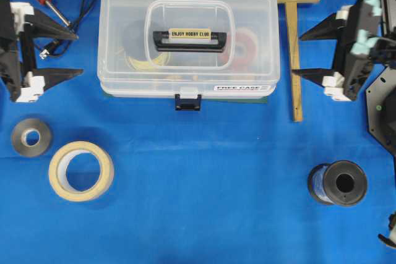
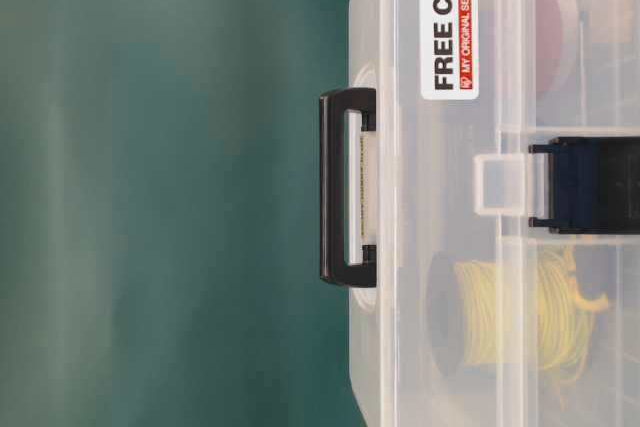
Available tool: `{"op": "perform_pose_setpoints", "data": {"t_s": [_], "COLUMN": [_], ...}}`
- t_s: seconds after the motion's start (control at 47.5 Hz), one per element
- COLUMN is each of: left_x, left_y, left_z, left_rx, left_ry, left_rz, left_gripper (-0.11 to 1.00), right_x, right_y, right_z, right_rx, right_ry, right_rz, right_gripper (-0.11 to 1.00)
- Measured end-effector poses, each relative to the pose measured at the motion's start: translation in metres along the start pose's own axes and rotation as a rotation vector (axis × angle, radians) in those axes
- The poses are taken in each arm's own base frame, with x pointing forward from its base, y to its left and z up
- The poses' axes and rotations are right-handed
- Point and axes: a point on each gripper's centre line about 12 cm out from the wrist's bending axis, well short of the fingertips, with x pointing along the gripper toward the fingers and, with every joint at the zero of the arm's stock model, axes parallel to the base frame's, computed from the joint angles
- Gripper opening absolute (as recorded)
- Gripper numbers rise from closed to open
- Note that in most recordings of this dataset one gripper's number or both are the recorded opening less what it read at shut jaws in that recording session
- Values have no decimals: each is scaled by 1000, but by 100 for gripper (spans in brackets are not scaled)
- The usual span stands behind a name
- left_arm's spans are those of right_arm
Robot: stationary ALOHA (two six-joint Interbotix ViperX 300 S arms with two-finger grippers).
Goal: Open the tool box with both arms.
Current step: 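Move both grippers inward to the left and right edges of the clear lid, then grip the lid edges with both grippers and lift the lid upward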
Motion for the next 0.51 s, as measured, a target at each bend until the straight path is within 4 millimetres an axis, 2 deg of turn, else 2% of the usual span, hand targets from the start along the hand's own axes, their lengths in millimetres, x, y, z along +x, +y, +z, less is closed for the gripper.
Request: {"op": "perform_pose_setpoints", "data": {"t_s": [0.232, 0.505], "left_x": [16, 28], "left_y": [1, 2], "left_z": [-1, 4], "left_rx": [-2, 4], "left_ry": [32, 25], "left_rz": [5, 9], "left_gripper": [92, 92], "right_x": [16, 23], "right_y": [0, 0], "right_z": [5, 12], "right_rx": [-7, -12], "right_ry": [7, -20], "right_rz": [-3, -3], "right_gripper": [85, 85]}}
